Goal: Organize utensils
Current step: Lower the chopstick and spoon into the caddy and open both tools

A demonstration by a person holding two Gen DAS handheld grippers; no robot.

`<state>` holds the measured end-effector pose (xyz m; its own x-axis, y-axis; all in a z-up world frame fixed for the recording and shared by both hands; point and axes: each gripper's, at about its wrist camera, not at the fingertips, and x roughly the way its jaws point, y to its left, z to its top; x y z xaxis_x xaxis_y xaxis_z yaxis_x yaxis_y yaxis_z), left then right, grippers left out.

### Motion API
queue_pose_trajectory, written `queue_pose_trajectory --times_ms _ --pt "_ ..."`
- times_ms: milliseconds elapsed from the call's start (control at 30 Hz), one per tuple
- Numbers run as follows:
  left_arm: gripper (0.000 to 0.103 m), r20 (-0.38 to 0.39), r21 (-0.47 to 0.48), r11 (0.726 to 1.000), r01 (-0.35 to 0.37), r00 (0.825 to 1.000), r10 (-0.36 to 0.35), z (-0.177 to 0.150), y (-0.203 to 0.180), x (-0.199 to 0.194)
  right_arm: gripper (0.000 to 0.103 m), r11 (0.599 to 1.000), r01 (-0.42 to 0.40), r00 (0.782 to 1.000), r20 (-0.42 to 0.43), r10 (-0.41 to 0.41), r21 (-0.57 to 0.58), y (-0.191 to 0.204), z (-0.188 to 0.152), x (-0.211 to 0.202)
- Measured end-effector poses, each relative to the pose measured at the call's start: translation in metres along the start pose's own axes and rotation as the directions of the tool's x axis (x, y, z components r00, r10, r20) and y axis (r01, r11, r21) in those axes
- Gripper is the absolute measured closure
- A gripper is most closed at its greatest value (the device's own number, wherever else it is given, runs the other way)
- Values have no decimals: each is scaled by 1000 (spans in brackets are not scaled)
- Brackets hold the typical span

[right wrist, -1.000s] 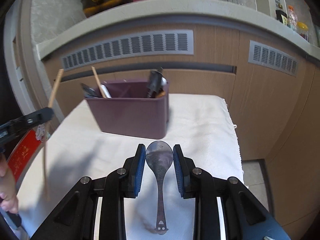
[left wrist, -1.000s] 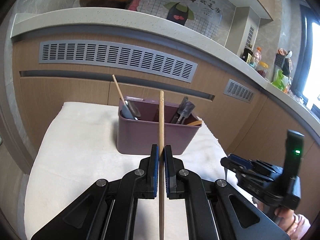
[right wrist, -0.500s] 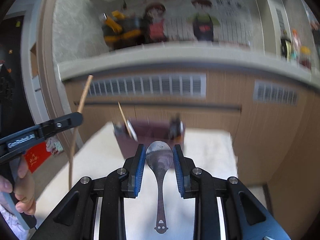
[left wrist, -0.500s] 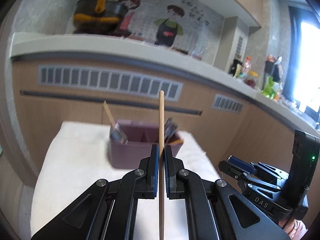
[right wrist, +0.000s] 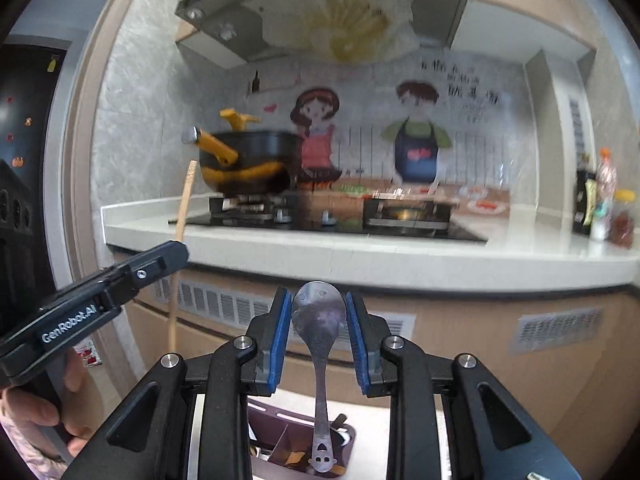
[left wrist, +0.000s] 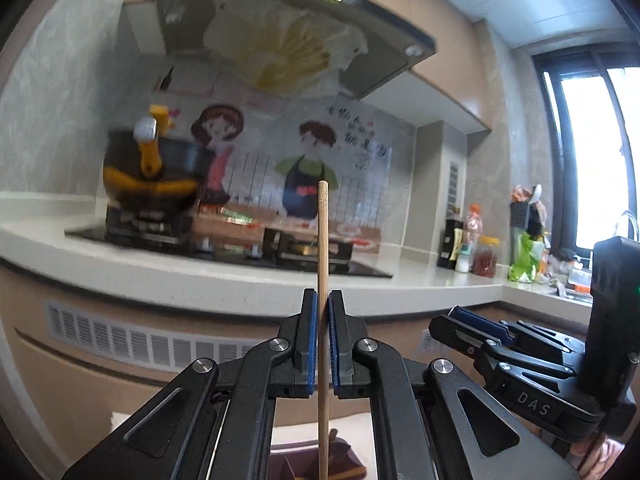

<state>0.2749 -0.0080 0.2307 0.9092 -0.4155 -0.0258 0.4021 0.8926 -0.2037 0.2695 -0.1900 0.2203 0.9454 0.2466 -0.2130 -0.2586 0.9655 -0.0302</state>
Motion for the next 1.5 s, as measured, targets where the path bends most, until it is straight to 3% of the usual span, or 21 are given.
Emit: queue_pose_trajectory --times_ms 233,400,600,833,900,1033,1067,1167,1200,1233,1300,1400,1500 --pt "98 -91 -53 998 -33 995 28 -55 35 62 78 998 -46 994 -101 49 30 -2 -49 69" --pt "98 -142 -80 995 -54 989 42 -93 53 86 78 997 -66 984 -162 73 50 -3 -79 102" --pt "98 -235 -57 996 -65 971 49 -135 60 98 78 996 -67 973 -217 78 58 -4 -117 121" --pt "97 -342 -103 990 -99 938 58 -158 68 86 77 994 -81 940 -326 99 70 1 -154 130" --pt "96 -375 -106 987 -117 924 69 -160 68 77 73 996 -68 928 -361 86 63 3 -159 130" --pt "93 -431 -103 984 -148 898 90 -165 65 55 40 997 -31 932 -359 57 77 0 -161 107" --pt "90 -442 -101 982 -158 892 97 -165 64 48 37 996 -16 939 -342 43 83 -2 -159 94" --pt "62 -442 -98 978 -183 889 122 -164 60 19 26 996 37 953 -301 -11 80 -3 -155 55" --pt "48 -439 -88 976 -199 887 142 -163 56 8 16 995 56 956 -292 -31 77 -3 -154 40" --pt "42 -433 -75 974 -212 887 160 -162 52 -1 8 994 73 958 -284 -48 77 -3 -153 26" --pt "39 -426 -38 975 -220 886 183 -162 40 -22 2 992 89 963 -263 -63 88 -2 -154 1" --pt "20 -418 32 967 -253 875 243 -165 20 -51 0 989 78 968 -248 -45 125 -3 -161 -42" --pt "7 -386 77 955 -288 874 295 -169 2 -78 0 983 143 958 -265 -108 117 2 -170 -70"
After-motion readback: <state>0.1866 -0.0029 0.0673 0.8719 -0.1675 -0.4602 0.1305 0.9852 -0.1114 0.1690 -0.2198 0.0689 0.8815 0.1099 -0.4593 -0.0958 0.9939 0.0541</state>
